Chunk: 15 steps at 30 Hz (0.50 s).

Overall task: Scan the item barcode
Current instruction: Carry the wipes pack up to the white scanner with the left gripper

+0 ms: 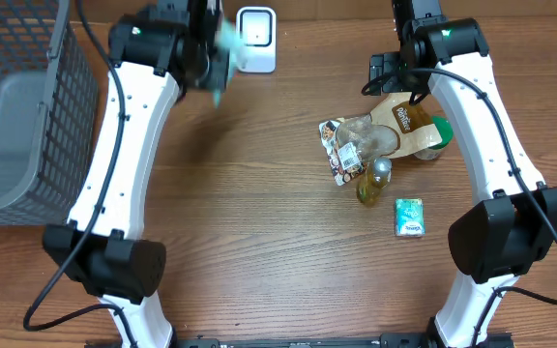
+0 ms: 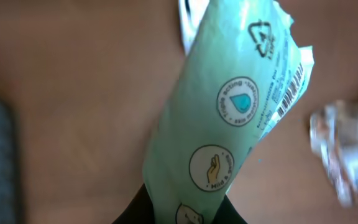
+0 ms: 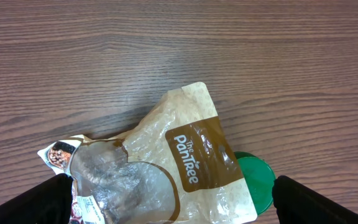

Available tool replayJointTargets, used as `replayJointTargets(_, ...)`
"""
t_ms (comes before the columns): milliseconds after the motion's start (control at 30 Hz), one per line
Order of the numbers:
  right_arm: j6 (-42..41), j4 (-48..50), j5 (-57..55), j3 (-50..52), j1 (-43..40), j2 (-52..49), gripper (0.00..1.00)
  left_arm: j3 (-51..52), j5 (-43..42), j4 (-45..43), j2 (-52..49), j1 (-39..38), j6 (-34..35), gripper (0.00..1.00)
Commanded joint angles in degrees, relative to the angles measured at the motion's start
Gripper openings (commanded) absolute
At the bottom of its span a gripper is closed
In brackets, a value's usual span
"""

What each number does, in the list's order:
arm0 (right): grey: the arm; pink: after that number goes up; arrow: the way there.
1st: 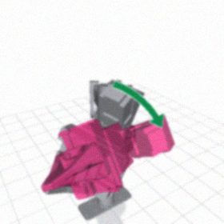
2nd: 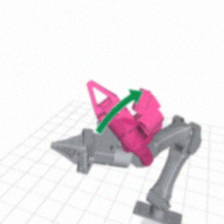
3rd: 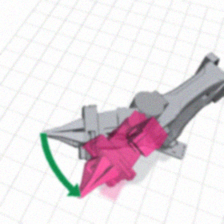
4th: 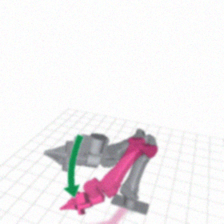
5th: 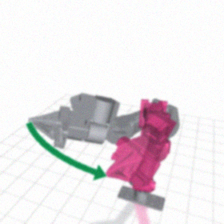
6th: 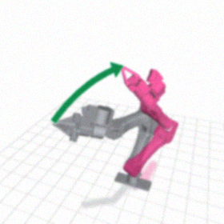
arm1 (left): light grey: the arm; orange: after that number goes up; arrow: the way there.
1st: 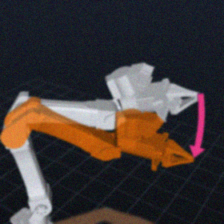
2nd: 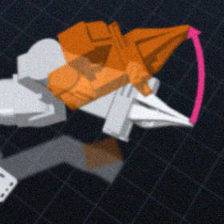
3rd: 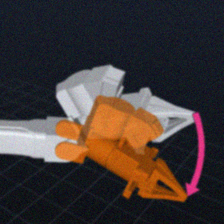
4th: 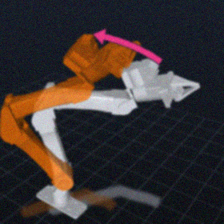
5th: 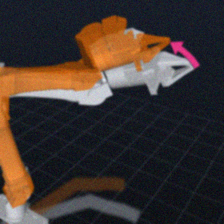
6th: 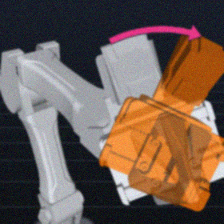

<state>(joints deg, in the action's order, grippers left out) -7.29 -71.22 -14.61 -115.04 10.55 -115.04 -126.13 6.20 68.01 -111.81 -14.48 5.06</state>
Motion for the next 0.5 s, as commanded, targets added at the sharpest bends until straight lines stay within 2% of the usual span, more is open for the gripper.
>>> replayJointTargets(0, -0.4, 0.2, -0.8, 0.0, -0.1, -0.2, 1.0, -2.4, 13.7, -6.6, 1.2, -1.7, 2.2, 0.04)
replayJointTargets(133, -0.4, 0.2, -0.8, 0.0, -0.1, -0.2, 1.0, -2.1, 21.9, -15.0, -0.9, -3.7, -1.1, 0.04)
replayJointTargets(300, -0.4, 0.2, -0.8, 0.0, -0.1, -0.2, 1.0, -2.1, 28.8, -22.5, -6.4, -5.9, -12.2, 0.04)
replayJointTargets(467, -0.4, 0.2, -0.8, 0.0, -0.1, -0.2, 1.0, -2.1, 40.7, -30.1, -14.4, -7.3, -21.4, 0.04)
